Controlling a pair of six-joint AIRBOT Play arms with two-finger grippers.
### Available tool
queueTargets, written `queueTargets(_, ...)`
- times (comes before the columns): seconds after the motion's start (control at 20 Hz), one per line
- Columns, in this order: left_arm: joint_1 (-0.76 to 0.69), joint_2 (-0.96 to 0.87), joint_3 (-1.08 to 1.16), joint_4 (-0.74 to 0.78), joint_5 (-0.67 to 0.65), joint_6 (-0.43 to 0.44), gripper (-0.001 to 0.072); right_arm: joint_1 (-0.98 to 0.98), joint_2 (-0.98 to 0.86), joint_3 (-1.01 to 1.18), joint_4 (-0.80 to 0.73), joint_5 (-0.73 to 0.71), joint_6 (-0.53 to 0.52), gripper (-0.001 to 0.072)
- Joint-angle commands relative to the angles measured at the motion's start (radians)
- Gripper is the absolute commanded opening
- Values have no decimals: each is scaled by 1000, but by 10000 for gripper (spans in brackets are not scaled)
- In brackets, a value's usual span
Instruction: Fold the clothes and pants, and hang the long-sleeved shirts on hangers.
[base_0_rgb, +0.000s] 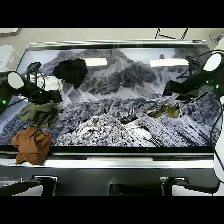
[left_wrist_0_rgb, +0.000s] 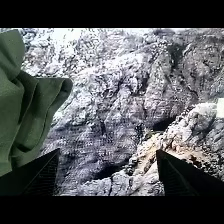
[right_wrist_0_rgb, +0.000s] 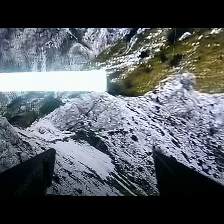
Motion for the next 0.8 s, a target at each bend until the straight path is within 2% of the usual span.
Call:
queueTargets(0.0, 0, 0, 0, 0, 0, 0, 713, 1, 0, 0, 0, 0, 0, 675)
queueTargets(0.5, 0, 0, 0, 0, 0, 0, 713, 1, 0, 0, 0, 0, 0, 675)
queueTargets(0.6, -1, -6, -14, -5, 180, -16, 713, 1, 0, 0, 5, -71, 14, 676)
queueTargets(0.75, -1, -33, -15, -82, 469, -132, 713, 1, -1, 0, -5, -224, -12, 676)
